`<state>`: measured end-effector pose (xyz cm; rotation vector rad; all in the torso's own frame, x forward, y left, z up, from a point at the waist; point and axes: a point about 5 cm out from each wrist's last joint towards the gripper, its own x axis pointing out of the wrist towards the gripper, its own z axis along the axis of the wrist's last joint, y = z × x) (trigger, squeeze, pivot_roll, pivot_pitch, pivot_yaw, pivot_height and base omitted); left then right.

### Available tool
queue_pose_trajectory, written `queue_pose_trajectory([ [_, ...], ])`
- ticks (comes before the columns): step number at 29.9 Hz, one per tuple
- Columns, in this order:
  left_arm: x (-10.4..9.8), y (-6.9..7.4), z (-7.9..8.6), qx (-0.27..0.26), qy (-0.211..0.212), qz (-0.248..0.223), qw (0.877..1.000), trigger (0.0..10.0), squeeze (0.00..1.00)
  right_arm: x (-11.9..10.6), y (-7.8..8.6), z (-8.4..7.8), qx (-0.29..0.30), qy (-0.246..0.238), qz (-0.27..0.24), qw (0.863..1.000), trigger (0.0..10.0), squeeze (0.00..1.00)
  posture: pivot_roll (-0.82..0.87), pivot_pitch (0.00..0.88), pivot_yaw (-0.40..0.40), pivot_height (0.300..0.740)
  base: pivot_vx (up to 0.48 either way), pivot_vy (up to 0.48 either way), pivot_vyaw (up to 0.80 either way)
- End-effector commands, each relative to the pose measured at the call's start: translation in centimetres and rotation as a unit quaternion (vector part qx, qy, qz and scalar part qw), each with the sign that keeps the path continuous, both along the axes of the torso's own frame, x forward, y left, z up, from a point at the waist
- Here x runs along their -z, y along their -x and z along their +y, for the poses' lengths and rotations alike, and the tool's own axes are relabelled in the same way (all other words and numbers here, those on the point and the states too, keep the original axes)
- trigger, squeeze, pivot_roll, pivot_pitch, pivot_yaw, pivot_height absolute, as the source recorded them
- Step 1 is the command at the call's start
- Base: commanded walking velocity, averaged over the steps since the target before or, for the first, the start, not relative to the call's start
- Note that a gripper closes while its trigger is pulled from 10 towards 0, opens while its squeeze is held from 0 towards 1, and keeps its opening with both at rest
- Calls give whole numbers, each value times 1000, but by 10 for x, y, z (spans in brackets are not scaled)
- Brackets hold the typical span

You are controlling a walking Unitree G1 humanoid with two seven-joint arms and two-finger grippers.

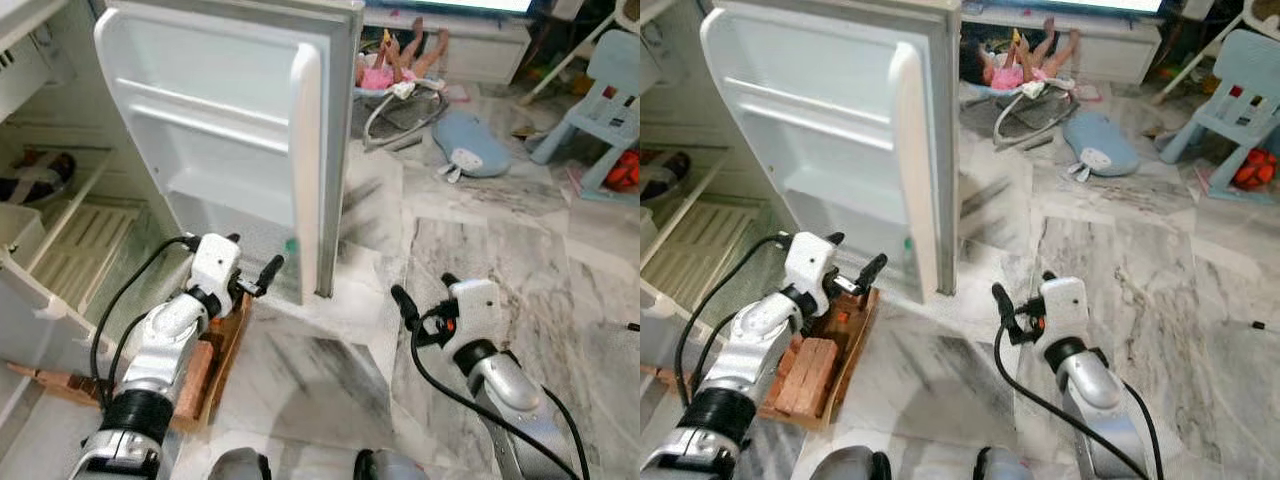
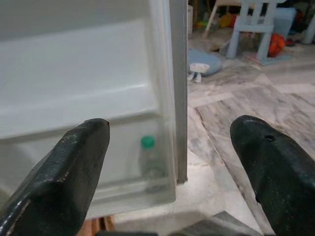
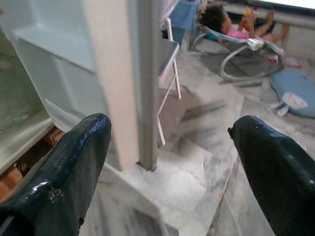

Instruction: Restocking fridge

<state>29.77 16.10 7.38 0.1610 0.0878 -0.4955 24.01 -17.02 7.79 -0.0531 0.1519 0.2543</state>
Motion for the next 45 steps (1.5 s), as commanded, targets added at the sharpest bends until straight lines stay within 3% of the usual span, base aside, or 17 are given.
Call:
queue_pose_trajectory([
  [1, -3, 5, 10, -23, 3, -2, 1000, 10000, 0, -2, -7, -2, 12, -2, -6, 1000, 10000, 0, 83, 72, -7, 740, 0, -401, 0],
  [9, -5, 21, 24, -42, 2, 1, 999, 10000, 0, -13, -25, 3, 43, -14, -30, 999, 10000, 0, 85, 85, -14, 740, 0, -408, 0],
  [17, -4, 30, 25, -52, 15, 10, 998, 10000, 0, -25, -26, 17, 51, -50, -49, 996, 10000, 0, 78, 62, -17, 740, 0, -421, 0],
  [28, -5, 17, 33, -87, 24, 8, 996, 10000, 0, -26, -35, 19, 72, -49, -61, 994, 10000, 0, 69, 53, -19, 740, 0, -345, -582],
  [45, -3, 14, 15, -87, 46, 6, 995, 10000, 0, -26, -38, 17, 97, -43, -67, 992, 10000, 0, 55, 42, -12, 740, 45, -214, -430],
])
